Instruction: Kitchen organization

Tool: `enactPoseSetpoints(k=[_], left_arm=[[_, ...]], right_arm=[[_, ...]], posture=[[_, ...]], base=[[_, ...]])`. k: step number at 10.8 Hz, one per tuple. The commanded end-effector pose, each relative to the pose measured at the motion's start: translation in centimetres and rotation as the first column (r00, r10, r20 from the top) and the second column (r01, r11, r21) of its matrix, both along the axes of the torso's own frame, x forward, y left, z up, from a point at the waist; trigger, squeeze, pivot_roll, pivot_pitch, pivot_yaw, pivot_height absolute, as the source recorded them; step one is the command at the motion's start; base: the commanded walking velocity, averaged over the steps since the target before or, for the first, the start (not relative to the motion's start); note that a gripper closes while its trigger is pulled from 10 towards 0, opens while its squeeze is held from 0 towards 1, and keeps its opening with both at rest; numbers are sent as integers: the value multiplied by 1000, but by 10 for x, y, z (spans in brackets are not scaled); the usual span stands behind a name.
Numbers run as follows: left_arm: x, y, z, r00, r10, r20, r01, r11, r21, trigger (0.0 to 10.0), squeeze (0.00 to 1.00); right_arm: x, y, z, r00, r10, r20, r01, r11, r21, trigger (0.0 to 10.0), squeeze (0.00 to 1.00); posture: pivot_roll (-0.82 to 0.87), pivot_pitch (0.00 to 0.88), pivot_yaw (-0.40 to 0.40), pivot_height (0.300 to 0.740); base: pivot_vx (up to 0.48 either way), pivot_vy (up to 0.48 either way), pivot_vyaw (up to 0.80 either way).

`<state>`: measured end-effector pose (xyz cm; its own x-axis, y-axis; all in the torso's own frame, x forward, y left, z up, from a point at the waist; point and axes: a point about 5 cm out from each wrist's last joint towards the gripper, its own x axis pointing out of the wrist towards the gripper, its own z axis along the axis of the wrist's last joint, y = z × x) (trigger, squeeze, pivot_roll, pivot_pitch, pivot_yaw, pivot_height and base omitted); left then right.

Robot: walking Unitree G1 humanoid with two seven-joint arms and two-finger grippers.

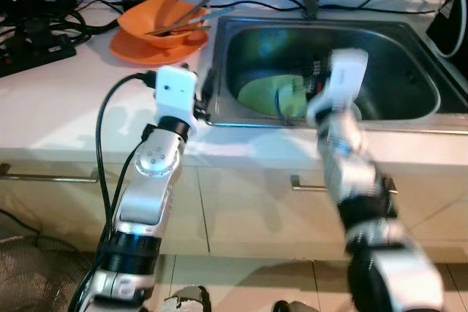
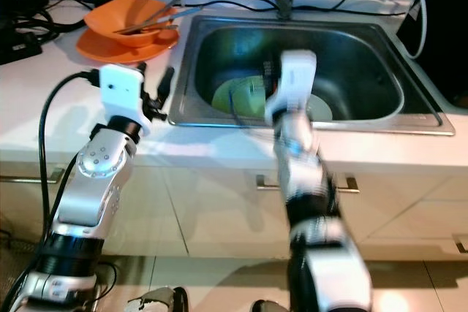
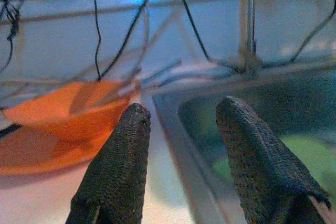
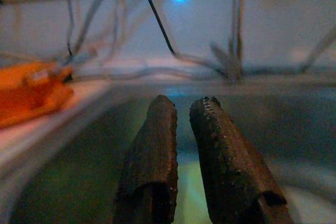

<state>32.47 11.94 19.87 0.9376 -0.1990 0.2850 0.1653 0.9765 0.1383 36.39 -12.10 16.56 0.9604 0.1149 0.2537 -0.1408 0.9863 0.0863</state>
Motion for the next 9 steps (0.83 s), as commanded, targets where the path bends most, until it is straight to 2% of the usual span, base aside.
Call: enactPoseSetpoints(k=[1, 2, 4, 5, 7, 9], left_arm=[[1, -1, 5, 1000, -2, 26, 3, 1000, -18, 10000, 0], [0, -2, 2, 1000, 0, -16, 0, 1000, -9, 10000, 0], [3, -5, 0, 999, 19, -43, -19, 1000, -2, 10000, 0], [5, -4, 1, 999, 31, -44, -31, 1000, -3, 10000, 0], [5, -3, 2, 998, 38, -42, -38, 999, -3, 10000, 0], [5, -2, 1, 998, 46, -46, -45, 999, 8, 10000, 0]], right_arm=[[-1, 2, 8, 1000, -9, 18, 8, 999, 31, 10000, 0], [-2, 7, 8, 1000, -8, 10, 8, 999, 36, 10000, 0], [-4, 13, 8, 1000, 18, 0, -18, 1000, 14, 10000, 0], [-5, 14, 8, 1000, 17, -7, -17, 1000, 24, 10000, 0], [-7, 15, 8, 1000, 20, -17, -19, 999, 34, 10000, 0], [-8, 15, 4, 999, 20, -32, -19, 999, 40, 10000, 0]], posture=[[90, 95, 16, 740], [90, 95, 16, 740], [100, 96, 9, 740], [103, 96, 9, 740], [99, 89, 14, 740], [101, 81, 19, 740]], base=[[0, 0, 0], [0, 0, 0], [0, 272, 0], [0, -386, 0], [0, 0, 0], [0, 336, 0]])
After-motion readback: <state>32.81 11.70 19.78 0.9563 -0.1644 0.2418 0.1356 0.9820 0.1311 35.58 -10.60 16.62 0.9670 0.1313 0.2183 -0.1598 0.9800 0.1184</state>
